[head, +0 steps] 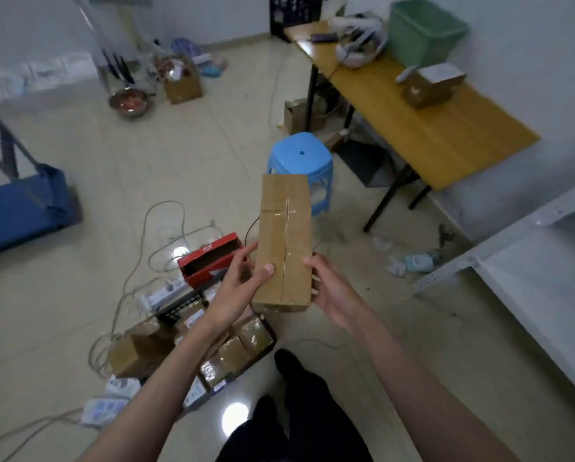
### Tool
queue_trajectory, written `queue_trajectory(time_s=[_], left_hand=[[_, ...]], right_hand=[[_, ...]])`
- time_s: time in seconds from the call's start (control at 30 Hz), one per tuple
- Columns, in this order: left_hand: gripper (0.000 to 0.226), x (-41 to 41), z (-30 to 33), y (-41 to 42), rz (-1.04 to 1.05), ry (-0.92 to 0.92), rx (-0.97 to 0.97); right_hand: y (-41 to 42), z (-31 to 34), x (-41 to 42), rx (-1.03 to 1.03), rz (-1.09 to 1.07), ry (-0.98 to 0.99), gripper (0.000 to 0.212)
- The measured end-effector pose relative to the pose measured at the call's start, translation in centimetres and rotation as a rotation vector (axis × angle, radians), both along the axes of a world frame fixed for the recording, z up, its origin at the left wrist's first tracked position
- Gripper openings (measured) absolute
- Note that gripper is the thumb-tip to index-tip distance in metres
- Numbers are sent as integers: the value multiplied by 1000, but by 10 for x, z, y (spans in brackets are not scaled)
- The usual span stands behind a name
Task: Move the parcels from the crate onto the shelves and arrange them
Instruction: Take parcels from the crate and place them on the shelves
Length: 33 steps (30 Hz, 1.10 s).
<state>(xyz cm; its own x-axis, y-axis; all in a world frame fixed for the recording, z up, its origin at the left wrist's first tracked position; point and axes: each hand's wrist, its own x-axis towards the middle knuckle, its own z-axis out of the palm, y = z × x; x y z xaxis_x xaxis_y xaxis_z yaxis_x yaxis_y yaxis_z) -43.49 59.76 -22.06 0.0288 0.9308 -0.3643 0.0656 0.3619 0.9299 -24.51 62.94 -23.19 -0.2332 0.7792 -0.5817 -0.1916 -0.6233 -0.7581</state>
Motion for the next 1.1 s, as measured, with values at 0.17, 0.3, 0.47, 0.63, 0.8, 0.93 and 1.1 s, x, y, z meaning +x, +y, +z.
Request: queue_trajectory(time_s=[0.17, 0.3, 0.47, 0.63, 0.8, 0.93, 1.1], left_hand=[[69, 36, 33, 4, -186, 171, 135], [88, 85, 57, 0, -363, 370, 357], [96, 170, 80, -19, -629, 515, 477], [66, 253, 107, -48, -790, 117, 218], [51, 338, 122, -97, -1003, -205, 4], [44, 398, 123, -127, -1122, -180, 98], [69, 445, 121, -154, -1134, -47, 400]], right_hand=[[-30, 32, 43, 113, -192, -64, 43], [-54, 57, 79, 214, -388, -232, 51], [-110, 78, 136, 309, -577, -421, 59], [-184, 81, 230, 278, -866, -152, 30], [-257, 79, 296, 224, -886, 58, 48], [-306, 85, 339, 323, -988, 286, 50], [-354, 90, 381, 408, -1131, 52, 48]])
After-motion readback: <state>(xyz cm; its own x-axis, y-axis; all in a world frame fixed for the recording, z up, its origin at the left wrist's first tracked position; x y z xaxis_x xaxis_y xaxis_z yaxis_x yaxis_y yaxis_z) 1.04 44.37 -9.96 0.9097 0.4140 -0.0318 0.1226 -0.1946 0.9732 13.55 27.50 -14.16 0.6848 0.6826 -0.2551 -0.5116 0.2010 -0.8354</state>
